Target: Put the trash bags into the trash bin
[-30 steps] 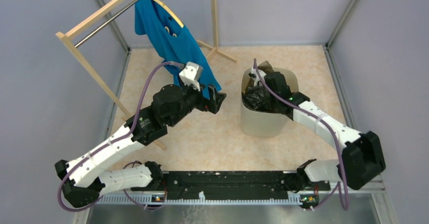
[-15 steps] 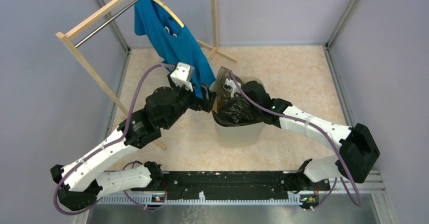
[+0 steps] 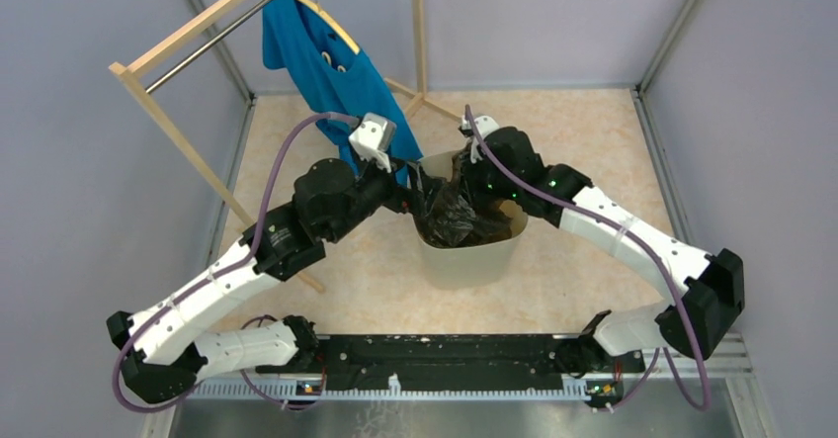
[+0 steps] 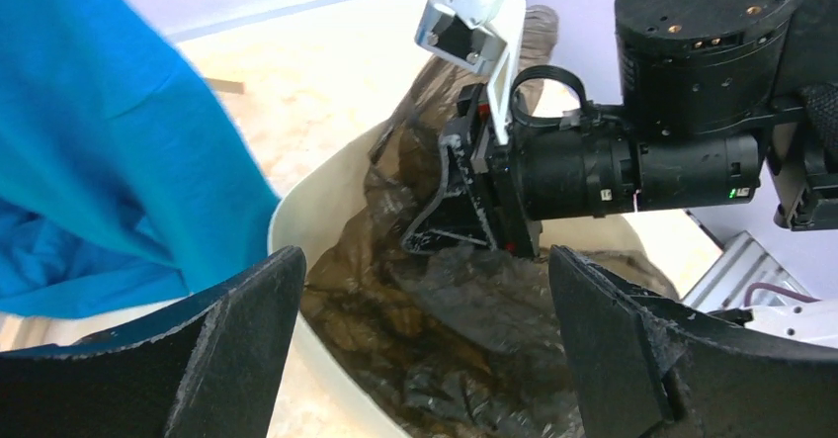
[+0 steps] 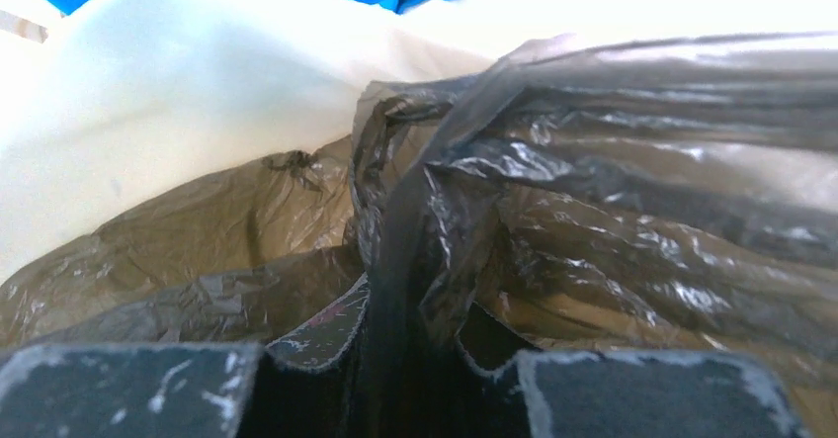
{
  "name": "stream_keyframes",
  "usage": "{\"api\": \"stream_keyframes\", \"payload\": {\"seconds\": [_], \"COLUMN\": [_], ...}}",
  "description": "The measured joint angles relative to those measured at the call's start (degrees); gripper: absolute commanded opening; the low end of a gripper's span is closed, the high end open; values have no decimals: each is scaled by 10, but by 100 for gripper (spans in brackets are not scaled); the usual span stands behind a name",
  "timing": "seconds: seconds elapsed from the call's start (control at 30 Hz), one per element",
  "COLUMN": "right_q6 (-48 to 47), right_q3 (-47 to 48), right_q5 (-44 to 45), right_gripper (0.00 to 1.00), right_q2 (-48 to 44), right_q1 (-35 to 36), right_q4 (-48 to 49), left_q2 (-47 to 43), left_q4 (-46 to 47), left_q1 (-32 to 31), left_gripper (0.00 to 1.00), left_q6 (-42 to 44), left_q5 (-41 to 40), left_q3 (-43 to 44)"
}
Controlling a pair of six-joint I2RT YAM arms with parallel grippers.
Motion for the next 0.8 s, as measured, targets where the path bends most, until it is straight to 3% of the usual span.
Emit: {"api": "stream_keyframes", "payload": {"seconds": [0.2, 0.47, 0.6, 0.8], "right_q6": [16, 30, 37, 42], "right_q3": [0, 0, 0, 0], "right_q5": [-15, -22, -24, -22], "right_gripper": [10, 17, 24, 22], "right_q2": [-37, -87, -87, -102], "right_q1": [-2, -3, -3, -3], "right_q4": [-13, -6, -5, -6], "left_q2": [23, 66, 101, 120], "left_q4": [8, 10, -13, -55], "left_q1": [0, 0, 0, 0], "left_gripper": [99, 98, 79, 53], "left_q6": [-15, -23, -27, -21], "left_q5": [42, 125, 155, 144], "left_q3": [10, 51, 73, 71]}}
